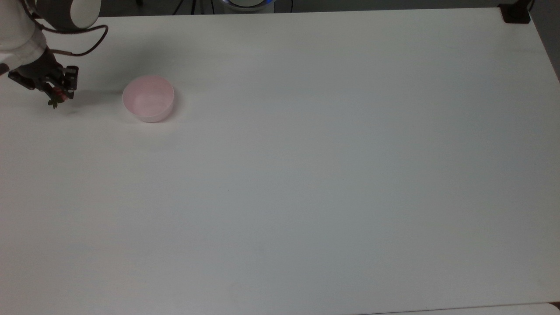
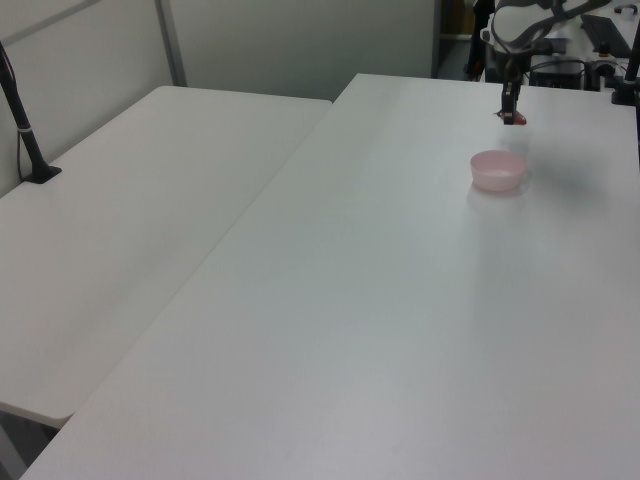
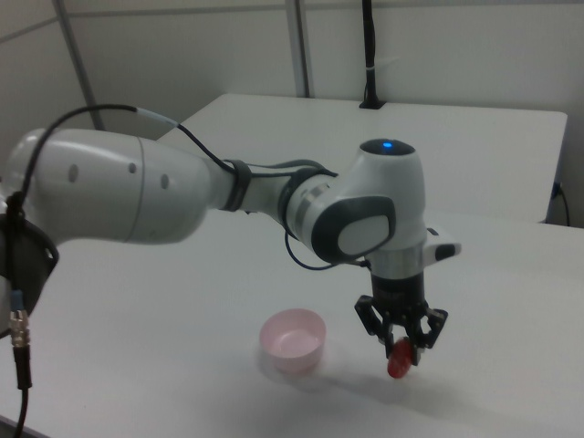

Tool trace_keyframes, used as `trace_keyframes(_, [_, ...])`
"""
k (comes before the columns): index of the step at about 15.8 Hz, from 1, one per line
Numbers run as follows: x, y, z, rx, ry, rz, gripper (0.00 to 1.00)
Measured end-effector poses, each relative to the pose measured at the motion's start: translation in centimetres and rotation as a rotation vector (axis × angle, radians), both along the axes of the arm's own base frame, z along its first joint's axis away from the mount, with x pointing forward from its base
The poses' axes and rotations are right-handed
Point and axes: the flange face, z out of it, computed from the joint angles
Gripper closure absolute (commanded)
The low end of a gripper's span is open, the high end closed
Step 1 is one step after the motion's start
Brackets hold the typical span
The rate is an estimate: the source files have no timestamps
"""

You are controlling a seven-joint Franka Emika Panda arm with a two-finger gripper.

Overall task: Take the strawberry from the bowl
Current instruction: 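Lower the strawberry onto the table beside the bowl and release it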

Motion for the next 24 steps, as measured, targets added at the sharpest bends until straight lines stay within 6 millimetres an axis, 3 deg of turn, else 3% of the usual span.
trace_keyframes(3, [0.9,-0.7,-1.8,-0.003,0.008,0.001,0.7])
trace_keyframes(4, [1.2,-0.8,-2.2,-0.004,0.01,0.002,0.58])
trace_keyframes(5, [1.4,-0.9,-2.6,-0.003,0.013,0.003,0.23])
trace_keyframes(6, [1.5,-0.9,-3.0,-0.003,0.016,0.003,0.0])
trace_keyframes(10, [1.8,-1.0,-3.8,-0.006,0.015,-0.004,0.0])
trace_keyframes(13, [2.5,-0.7,-2.5,-0.022,-0.013,-0.06,0.0])
trace_keyframes(16, [3.2,1.0,1.0,-0.027,-0.035,-0.144,0.0])
trace_keyframes(18, [3.2,3.4,5.4,-0.014,-0.029,-0.203,0.0])
trace_keyframes(21, [2.1,8.8,13.7,0.012,-0.028,-0.281,0.0])
trace_keyframes(24, [0.5,15.9,20.8,0.03,-0.027,-0.337,0.0])
